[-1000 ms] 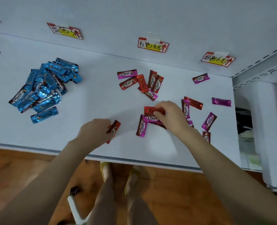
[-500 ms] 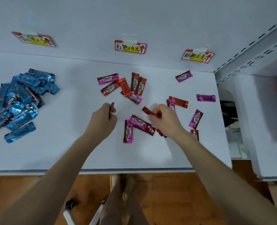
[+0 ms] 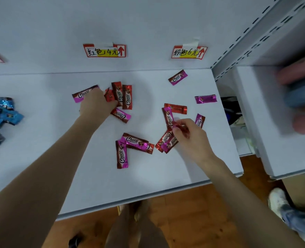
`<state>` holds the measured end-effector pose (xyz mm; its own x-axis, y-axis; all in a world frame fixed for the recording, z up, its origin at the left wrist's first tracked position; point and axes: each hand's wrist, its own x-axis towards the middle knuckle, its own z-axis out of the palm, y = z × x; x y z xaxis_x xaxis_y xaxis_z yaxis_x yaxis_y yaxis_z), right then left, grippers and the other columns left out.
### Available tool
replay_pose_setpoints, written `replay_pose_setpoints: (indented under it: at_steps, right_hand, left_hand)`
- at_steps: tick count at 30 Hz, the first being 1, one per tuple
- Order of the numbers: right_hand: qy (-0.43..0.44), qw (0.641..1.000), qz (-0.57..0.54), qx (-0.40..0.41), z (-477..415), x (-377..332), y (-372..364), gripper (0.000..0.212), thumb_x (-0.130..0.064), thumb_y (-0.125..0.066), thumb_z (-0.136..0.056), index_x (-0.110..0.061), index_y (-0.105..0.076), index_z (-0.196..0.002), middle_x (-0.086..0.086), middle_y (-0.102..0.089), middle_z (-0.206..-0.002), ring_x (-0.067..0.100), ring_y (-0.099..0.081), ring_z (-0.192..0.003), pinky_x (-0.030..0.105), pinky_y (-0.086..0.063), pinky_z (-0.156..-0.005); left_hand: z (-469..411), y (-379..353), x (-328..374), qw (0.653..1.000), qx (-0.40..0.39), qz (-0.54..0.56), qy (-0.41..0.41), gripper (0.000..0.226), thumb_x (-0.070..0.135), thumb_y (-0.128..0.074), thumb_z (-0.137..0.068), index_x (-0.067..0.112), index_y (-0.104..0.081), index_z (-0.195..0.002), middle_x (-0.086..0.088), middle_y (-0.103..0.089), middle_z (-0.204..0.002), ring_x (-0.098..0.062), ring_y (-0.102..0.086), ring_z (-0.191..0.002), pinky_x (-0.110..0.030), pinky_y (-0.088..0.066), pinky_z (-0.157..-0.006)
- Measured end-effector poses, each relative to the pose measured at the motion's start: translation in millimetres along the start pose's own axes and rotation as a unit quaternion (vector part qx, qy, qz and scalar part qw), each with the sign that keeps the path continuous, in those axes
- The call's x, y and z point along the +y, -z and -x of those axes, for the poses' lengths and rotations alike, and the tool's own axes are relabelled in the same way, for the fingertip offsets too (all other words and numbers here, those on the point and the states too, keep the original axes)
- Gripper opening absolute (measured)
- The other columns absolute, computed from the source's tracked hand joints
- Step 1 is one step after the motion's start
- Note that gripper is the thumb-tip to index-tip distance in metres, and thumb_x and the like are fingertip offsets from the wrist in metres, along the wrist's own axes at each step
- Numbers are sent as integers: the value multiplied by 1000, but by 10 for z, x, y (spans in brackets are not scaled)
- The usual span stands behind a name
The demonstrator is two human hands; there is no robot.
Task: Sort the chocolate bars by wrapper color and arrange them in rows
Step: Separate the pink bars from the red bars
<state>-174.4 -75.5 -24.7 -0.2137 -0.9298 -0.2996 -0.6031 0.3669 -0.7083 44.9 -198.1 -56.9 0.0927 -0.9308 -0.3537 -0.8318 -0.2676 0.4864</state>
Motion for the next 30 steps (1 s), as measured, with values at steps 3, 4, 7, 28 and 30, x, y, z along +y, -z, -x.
replay_pose_setpoints:
  at_steps: [3, 4, 7, 28, 30]
  right_hand:
    - [19, 997, 70, 28, -190, 39, 75, 24, -17, -50, -93, -8, -58, -113, -2, -56, -91, 12, -54, -82, 27, -44, -75]
    - [27, 995, 93, 33, -277, 52, 92, 25, -17, -50, -92, -8, -58, -114, -1, -55, -93, 12, -52, -83, 25, -41, -72]
    - [51, 988, 140, 33, -572, 53, 114, 22, -14, -52, -87, -10, -61, -107, 6, -60, -98, 20, -56, -91, 26, -42, -75]
    - [18, 998, -17, -55, -667, 309, 611, 20, -16, -67, -81, -18, -52, -68, -9, -54, -63, -4, -53, -55, 4, -37, -51]
    - [16, 997, -25, -71, -602, 325, 614, 10, -16, -65, -82, -14, -57, -79, -6, -57, -71, 5, -55, -66, 6, -41, -58]
  left_hand:
    - [27, 32, 20, 1000, -3, 4, -17, 42, 19, -62, -88, 8, -37, -56, -4, -39, -55, -17, -37, -50, -28, -24, -44]
    - [53, 33, 31, 1000, 0, 0, -25, 39, 18, -60, -89, 7, -38, -58, -4, -39, -55, -16, -36, -51, -27, -23, -45]
    - [135, 25, 16, 999, 6, 20, -24, 26, 11, -58, -88, 8, -42, -67, -1, -41, -61, -13, -38, -55, -25, -26, -47]
    - [-28, -143, 543, 996, -27, -89, 14, 38, 31, -69, -83, 4, -43, -77, -2, -39, -64, -24, -45, -73, -31, -33, -56]
    - [13, -182, 543, 997, -17, -73, 4, 33, 26, -65, -86, 6, -43, -72, -1, -39, -63, -23, -45, -70, -27, -29, -47]
